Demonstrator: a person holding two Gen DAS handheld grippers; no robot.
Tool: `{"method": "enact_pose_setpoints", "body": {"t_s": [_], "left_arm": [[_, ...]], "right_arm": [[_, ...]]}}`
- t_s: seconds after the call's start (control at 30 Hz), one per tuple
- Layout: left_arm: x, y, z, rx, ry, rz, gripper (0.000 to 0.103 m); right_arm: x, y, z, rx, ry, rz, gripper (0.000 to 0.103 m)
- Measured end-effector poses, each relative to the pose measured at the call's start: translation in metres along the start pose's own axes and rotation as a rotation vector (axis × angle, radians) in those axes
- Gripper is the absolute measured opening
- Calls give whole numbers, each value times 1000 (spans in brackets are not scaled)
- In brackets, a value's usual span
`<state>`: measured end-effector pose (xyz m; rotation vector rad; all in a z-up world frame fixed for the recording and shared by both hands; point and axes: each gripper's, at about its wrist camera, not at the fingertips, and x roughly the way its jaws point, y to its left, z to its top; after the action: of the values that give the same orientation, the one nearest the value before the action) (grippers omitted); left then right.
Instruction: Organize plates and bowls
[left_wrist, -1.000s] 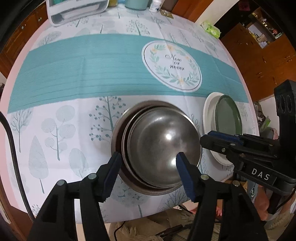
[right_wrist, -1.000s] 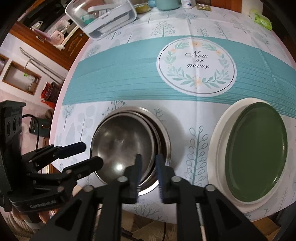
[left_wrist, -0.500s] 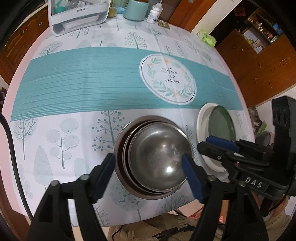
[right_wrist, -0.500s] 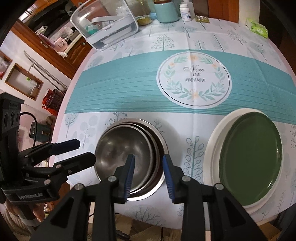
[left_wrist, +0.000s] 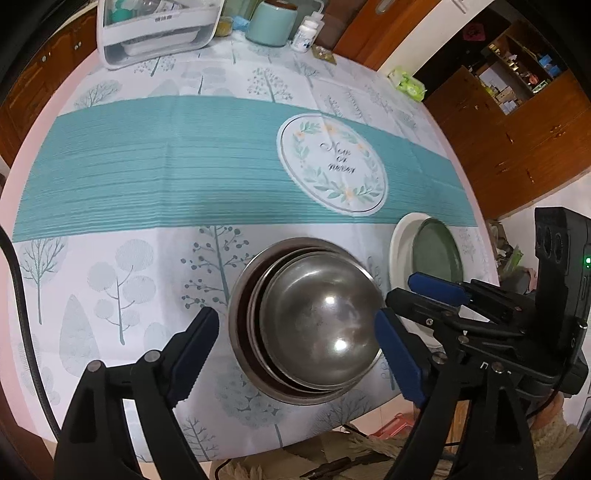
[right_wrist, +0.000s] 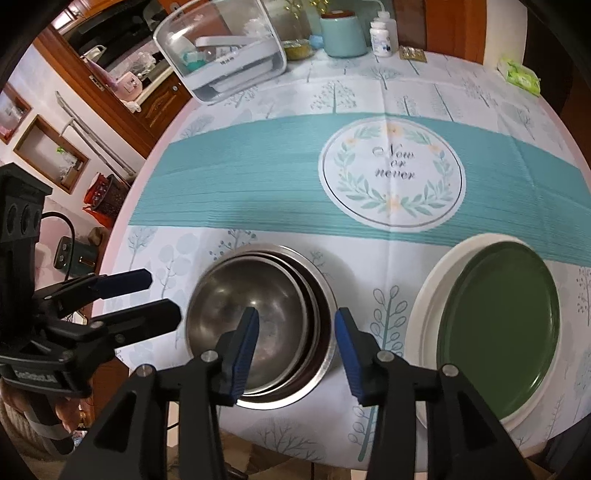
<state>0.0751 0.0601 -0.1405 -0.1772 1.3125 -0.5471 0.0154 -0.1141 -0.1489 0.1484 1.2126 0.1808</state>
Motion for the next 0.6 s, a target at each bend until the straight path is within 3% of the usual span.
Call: {"method": "enact_pose_setpoints", "body": {"t_s": [0.27,0.6], "left_arm": [[36,21,-3,-49,88,23,85],[64,37,-10,-110,173,-12,85]], "right_arm": [[27,-16,-3,50,74,-7,43],[49,-31,-10,125,166,74,43]]}}
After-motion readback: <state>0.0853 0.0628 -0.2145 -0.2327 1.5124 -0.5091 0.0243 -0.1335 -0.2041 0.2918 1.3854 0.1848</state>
